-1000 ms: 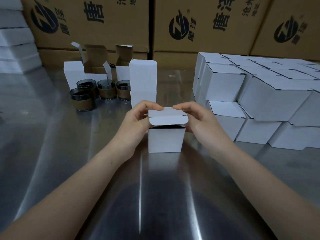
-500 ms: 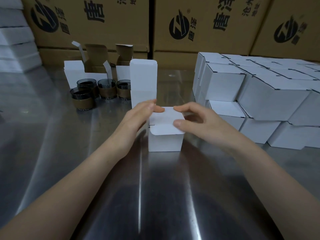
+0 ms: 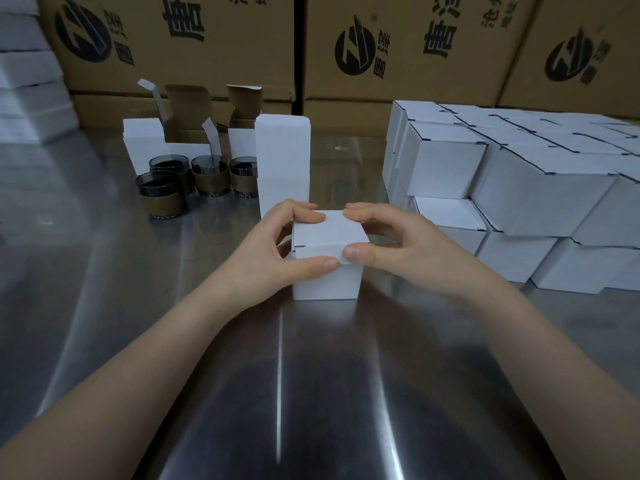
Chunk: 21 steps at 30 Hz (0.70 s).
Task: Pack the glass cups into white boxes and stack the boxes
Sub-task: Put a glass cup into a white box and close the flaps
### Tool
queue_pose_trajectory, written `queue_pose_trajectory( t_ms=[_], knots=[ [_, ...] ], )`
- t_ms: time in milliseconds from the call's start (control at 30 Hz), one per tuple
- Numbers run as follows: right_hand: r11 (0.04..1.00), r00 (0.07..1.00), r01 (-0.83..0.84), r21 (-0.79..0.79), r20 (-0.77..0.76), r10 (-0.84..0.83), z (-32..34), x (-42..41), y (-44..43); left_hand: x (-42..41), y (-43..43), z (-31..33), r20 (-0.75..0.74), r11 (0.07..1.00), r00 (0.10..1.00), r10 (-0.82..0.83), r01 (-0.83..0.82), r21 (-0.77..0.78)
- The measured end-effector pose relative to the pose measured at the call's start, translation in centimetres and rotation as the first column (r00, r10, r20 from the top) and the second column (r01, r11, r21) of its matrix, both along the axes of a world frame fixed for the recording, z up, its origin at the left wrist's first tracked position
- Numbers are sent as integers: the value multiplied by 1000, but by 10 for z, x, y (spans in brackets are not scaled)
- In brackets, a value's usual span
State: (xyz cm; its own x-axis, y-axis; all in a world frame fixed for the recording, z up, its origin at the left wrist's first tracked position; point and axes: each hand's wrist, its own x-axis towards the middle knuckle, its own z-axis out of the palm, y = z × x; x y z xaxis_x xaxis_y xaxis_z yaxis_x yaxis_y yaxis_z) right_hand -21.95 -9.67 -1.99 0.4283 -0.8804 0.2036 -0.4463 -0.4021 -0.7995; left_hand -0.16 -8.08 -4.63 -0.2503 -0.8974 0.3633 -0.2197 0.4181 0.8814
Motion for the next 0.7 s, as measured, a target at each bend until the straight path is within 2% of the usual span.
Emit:
queue_pose_trajectory(
  t_ms=[333,700],
  knots=[
    [996,997,75,-55,18,-74,-2,6,1,-3,-3,-1,-108,1000,994,-1,-1,-10],
    [998,998,53,-32,24,-52,-1,5,2,-3,1,-1,-121,998,992,-45,50,45]
  ],
)
